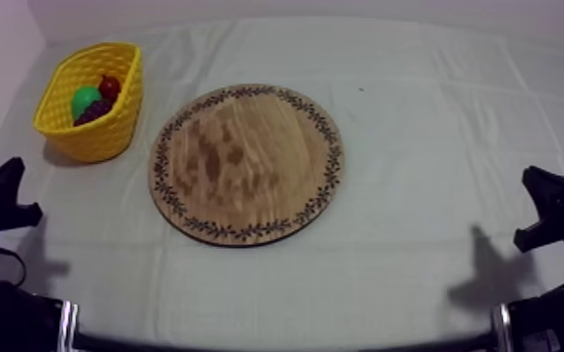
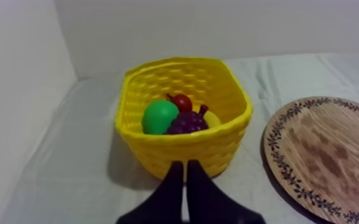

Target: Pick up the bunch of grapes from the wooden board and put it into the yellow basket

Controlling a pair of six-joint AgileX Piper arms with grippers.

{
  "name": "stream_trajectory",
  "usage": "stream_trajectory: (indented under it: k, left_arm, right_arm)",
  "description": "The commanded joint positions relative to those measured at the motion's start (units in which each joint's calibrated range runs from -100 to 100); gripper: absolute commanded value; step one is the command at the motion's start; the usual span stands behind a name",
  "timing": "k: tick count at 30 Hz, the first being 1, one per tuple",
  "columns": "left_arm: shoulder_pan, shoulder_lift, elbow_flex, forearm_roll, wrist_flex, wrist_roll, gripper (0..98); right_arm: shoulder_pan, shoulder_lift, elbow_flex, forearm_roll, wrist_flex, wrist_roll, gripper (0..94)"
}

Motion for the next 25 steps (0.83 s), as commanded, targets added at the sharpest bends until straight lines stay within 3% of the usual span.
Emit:
stream_trajectory:
  k: [1, 10, 25]
  left_arm:
    - [0.4, -0.1, 0.0, -1.17, 0.1, 1.4, 0.0]
    - [2.1, -0.4, 0.1, -2.58, 0.6, 3.3, 0.0]
    - [2.1, -0.4, 0.1, -2.98, 1.1, 1.1, 0.0]
  right_arm:
    - [0.0, 0.0, 0.0, 0.0, 0.0, 0.0, 0.4]
    - [0.0, 0.0, 0.0, 0.0, 0.0, 0.0, 0.4]
    - [0.0, 0.0, 0.0, 0.0, 0.0, 0.0, 0.4]
